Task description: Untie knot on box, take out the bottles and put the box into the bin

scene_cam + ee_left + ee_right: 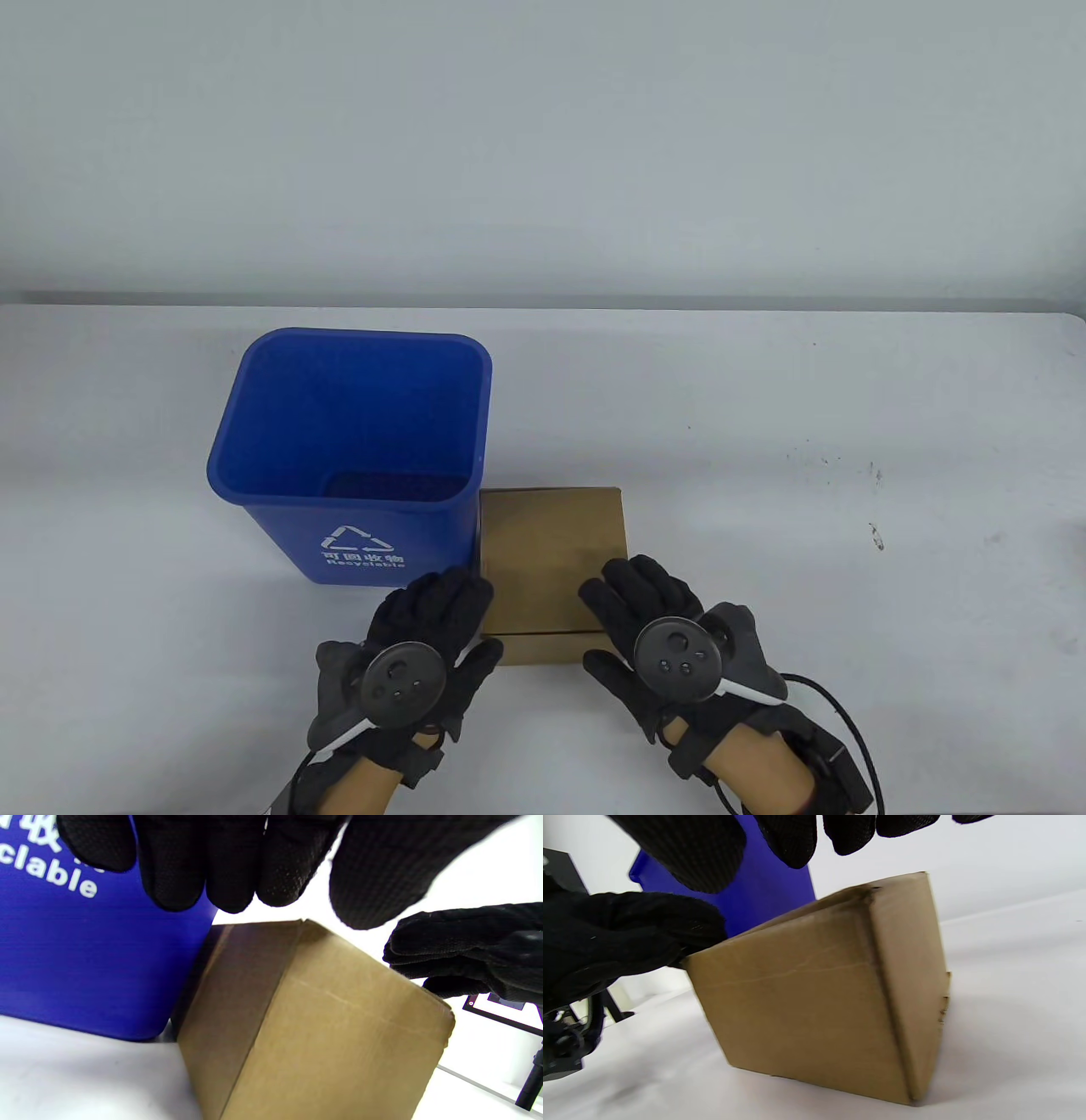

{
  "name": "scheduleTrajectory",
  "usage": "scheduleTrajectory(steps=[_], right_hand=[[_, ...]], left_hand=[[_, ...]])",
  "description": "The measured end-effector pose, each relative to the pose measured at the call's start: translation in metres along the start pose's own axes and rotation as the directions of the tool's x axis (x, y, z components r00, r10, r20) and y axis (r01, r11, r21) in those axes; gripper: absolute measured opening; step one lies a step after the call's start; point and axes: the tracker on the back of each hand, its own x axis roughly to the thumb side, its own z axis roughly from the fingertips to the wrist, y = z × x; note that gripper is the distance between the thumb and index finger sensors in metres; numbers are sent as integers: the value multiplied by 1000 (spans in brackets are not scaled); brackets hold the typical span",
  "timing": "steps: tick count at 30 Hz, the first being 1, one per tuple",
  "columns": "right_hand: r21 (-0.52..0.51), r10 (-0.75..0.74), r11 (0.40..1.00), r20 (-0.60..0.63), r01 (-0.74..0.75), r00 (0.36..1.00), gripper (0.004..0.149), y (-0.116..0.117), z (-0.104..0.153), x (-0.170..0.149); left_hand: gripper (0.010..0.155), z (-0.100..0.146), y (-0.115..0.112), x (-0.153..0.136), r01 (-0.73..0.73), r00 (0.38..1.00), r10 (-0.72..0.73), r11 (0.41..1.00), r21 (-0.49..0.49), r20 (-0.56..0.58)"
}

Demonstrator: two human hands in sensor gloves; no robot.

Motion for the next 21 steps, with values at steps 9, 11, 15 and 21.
scheduleTrajectory(steps=[9, 11, 15, 21], right_hand=[[-96, -95, 992, -187, 78, 978, 60, -7, -5, -69], [-94, -105, 992, -212, 87, 972, 60, -5, -6, -79], [-103, -133, 989, -246, 110, 960, 61, -5, -6, -93], [-139, -163, 982, -254, 131, 953, 62, -8, -5, -104]], left_hand=[[70, -3, -6, -6, -2, 1000, 2, 999, -34, -27], [66, -4, -7, -7, -2, 1000, 1, 999, -42, -21], [61, -7, -12, -7, -9, 1000, 9, 995, -103, 0], [58, -10, -9, -19, -17, 999, 15, 999, -40, -51]])
